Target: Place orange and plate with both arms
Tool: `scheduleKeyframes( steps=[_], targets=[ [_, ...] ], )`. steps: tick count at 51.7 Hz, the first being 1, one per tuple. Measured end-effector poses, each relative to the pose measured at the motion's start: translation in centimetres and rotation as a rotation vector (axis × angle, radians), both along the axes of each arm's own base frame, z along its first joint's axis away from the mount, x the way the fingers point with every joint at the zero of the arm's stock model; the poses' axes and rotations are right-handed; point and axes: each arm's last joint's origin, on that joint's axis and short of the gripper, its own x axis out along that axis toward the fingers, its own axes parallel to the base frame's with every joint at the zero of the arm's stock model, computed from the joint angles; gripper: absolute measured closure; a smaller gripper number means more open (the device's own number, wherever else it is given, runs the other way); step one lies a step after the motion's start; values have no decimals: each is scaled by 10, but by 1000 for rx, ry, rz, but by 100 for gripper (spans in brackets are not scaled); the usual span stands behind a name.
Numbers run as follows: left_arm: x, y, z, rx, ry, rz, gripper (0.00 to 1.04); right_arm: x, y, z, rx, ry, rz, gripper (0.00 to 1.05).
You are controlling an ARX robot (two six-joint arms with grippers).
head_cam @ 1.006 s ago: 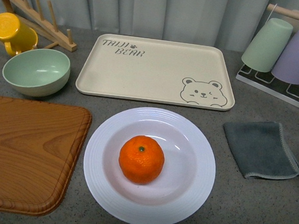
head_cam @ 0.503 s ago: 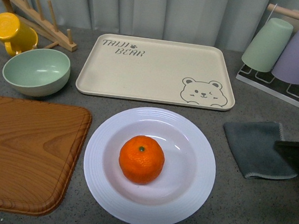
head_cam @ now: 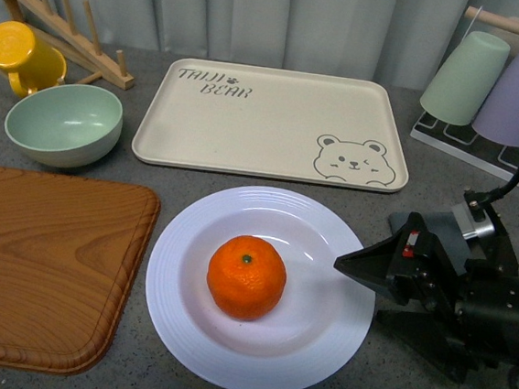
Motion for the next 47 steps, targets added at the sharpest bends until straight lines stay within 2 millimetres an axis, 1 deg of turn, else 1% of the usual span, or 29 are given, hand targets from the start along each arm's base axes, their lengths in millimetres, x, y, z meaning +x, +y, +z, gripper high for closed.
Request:
scheduleKeyframes(
  steps=[11,19,21,22,28,34,36,37,42,47],
  targets=[
    [0,0,0,0,0,0,6,12,10,-10,58,51,-34,9],
    [0,0,0,0,0,0,6,13,12,-16,69,79,-51,10],
    [0,0,0,0,0,0,6,13,12,-18,69,87,-54,18],
    [0,0,0,0,0,0,6,12,13,-19,68,89,-54,24],
    [0,0,0,0,0,0,6,12,12,-21,61,96,-60,47],
    [0,0,0,0,0,0,6,11,12,-23,54,94,-56,63],
    [0,0,0,0,0,0,6,11,11,-24,50,96,-55,72],
    [0,0,0,0,0,0,6,11,11,-24,50,97,-55,73],
    [0,0,0,0,0,0,6,9,8,-28,48,105,-57,89],
    [0,0,0,0,0,0,6,9,6,-28,77,102,-35,99]
  ],
)
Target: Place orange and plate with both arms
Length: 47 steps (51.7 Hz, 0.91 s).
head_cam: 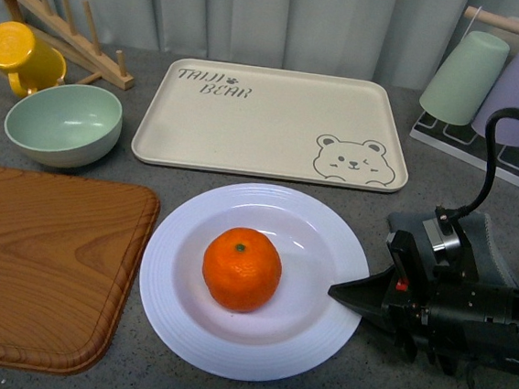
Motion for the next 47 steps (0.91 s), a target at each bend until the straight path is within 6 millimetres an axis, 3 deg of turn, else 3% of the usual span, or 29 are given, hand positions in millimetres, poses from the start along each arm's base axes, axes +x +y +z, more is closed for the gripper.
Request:
scheduleKeyframes(
  steps=[16,27,33,47],
  targets=[
    [0,0,0,0,0,0,6,-1,-2,6,42,-33,1,102],
    [0,0,0,0,0,0,6,-2,-8,22,99,-92,-47,103],
    [0,0,0,0,0,0,6,9,-12,35,127,-141,-80,103],
    [0,0,0,0,0,0,6,56,0,56,183,-226,-85,103]
  ],
)
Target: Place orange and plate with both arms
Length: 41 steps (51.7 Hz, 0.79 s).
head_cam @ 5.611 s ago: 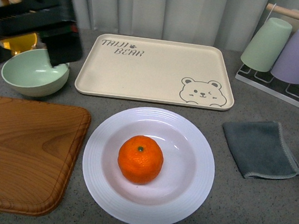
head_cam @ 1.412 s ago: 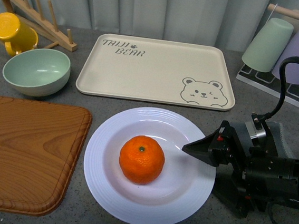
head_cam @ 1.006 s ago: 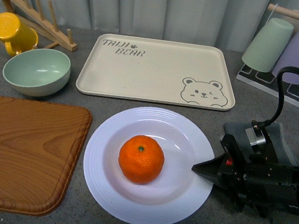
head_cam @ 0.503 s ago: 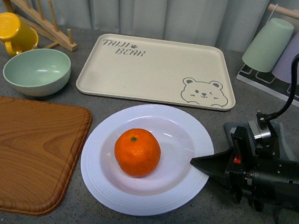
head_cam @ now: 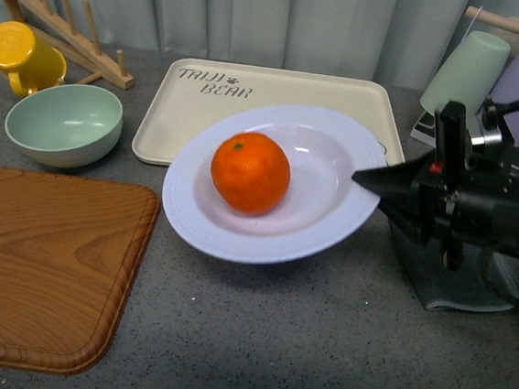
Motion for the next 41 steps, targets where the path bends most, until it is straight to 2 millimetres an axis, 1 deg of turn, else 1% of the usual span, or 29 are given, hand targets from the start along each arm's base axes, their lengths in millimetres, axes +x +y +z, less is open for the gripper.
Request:
scheduleKeyframes(
  steps=[5,9,11,15,21,33,41],
  targets=[
    [0,0,0,0,0,0,6,21,8,2,14,-12,1,103],
    [0,0,0,0,0,0,6,40,16,-6,20,-1,-2,103],
    [0,0,0,0,0,0,6,52,21,-12,23,13,-8,103],
    [0,0,0,0,0,0,6,65,26,-19,31,26,-17,103],
    [0,0,0,0,0,0,6,82,30,-25,45,31,-27,103],
    [0,0,0,0,0,0,6,117,40,-23,32,37,-31,103],
    [0,0,0,0,0,0,6,133,48,-34,-10,70,-26,103]
  ],
)
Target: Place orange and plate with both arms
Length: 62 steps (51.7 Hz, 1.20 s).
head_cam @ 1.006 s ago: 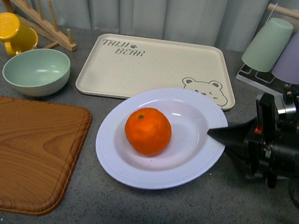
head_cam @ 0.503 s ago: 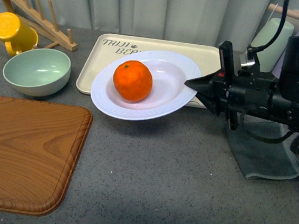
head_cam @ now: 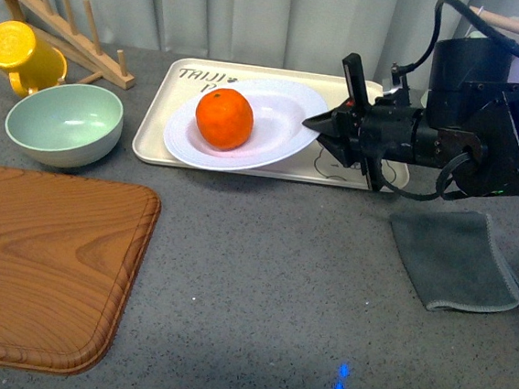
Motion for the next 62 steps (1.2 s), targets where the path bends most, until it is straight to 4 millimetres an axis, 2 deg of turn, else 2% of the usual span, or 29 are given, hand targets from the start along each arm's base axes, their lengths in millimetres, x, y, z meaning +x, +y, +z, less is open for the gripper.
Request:
scheduleKeyframes(
  steps=[9,16,29,36,44,48,52,56,62],
  targets=[
    [0,0,0,0,0,0,6,15,6,2,-65,21,-10,103],
    [0,0,0,0,0,0,6,19,8,4,-104,24,-15,102],
    [0,0,0,0,0,0,6,14,3,-1,-188,-3,-18,66],
    [0,0,0,0,0,0,6,9,-8,6,-204,-24,-27,44],
    [0,0,0,0,0,0,6,3,-21,33,-224,-95,-44,21],
    [0,0,0,0,0,0,6,-2,-28,58,-286,-158,-78,8],
    [0,0,0,0,0,0,6,-12,-34,79,-391,-243,-120,9],
    [0,0,0,0,0,0,6,-29,-41,103,-570,-375,-173,9],
    [0,0,0,0,0,0,6,-56,-48,119,-740,-487,-203,9]
  ],
)
